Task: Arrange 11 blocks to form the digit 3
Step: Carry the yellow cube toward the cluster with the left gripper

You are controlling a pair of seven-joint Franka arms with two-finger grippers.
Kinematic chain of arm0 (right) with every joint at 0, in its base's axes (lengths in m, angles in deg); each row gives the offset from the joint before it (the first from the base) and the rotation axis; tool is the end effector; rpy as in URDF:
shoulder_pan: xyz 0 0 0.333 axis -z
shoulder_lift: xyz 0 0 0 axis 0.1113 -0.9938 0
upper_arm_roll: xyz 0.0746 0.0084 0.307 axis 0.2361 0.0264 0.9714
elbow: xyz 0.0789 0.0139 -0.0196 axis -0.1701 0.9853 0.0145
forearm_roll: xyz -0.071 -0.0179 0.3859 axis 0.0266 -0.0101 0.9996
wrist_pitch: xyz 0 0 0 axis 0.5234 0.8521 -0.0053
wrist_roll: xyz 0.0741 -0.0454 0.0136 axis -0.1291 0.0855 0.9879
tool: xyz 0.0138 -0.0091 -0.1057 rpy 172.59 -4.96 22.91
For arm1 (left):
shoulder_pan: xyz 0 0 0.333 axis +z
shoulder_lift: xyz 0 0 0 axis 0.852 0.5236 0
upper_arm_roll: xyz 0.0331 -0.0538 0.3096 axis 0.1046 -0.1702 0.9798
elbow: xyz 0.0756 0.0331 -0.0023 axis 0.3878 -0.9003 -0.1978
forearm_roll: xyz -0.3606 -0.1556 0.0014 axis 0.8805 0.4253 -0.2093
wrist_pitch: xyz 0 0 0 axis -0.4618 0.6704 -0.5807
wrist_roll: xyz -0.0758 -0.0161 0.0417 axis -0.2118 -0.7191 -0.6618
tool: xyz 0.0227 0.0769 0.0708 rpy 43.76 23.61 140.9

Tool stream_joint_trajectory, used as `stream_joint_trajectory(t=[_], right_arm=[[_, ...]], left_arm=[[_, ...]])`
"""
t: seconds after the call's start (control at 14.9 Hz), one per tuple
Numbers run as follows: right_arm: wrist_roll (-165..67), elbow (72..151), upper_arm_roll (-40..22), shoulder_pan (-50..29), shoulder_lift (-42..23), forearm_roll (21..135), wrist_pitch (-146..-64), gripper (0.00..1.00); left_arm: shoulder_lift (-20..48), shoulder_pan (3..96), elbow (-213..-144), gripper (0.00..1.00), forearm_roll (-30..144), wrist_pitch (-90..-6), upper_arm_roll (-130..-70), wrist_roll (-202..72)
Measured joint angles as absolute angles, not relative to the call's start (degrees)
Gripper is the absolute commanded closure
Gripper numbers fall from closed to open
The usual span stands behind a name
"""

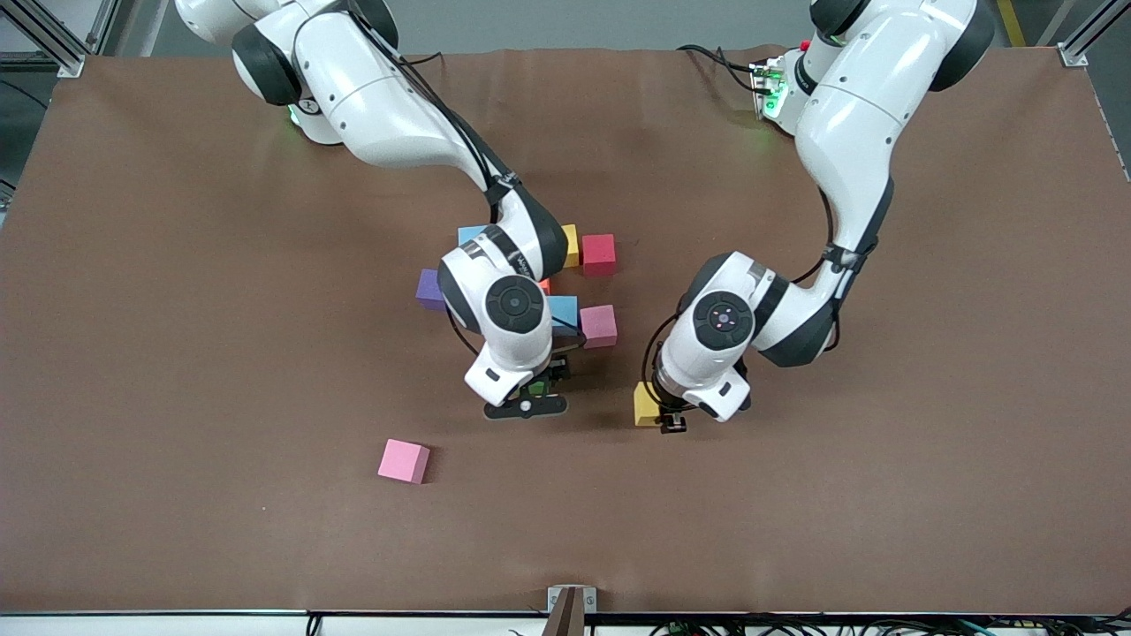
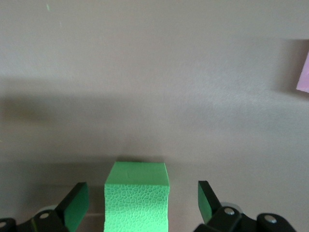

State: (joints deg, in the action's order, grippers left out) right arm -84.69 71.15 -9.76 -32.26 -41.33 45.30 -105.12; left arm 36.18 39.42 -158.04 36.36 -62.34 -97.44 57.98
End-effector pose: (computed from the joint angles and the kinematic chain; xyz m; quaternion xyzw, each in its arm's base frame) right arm 0.6414 0.4476 0.2640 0.9994 0.0256 0.0217 0.0022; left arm 0.6421 -0.3815 0.2396 0.6855 0.7253 -0.0080 0.0628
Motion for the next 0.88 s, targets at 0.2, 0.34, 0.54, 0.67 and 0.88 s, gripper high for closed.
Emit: stream_joint_trajectory(t=[0.2, 0.34, 0.54, 0.67, 0.88], right_arm=[[-84.61, 71.08, -9.85, -28.96, -38.53, 47.20, -98.85, 0.00], [-84.61, 71.09, -11.04, -27.89, -36.87, 47.20, -95.03, 0.00], [-84.61, 71.10, -15.34, -27.75, -35.21, 47.20, -90.78, 0.00], [-84.61, 71.19, -18.40, -27.66, -34.85, 47.20, -87.71, 0.00], [-84.60, 71.43, -22.71, -27.86, -34.85, 47.20, -83.18, 0.00]], left_arm=[[37.95, 38.16, -156.48, 0.59, 36.36, -62.69, -97.43, 59.33], [39.09, 37.29, -155.04, 0.59, 36.36, -63.22, -97.43, 60.26], [40.41, 35.74, -153.52, 0.59, 36.36, -64.43, -97.43, 61.79], [41.24, 34.64, -153.16, 0.59, 36.36, -66.04, -97.42, 62.77], [42.42, 33.00, -152.98, 0.58, 36.36, -68.13, -97.42, 63.64]])
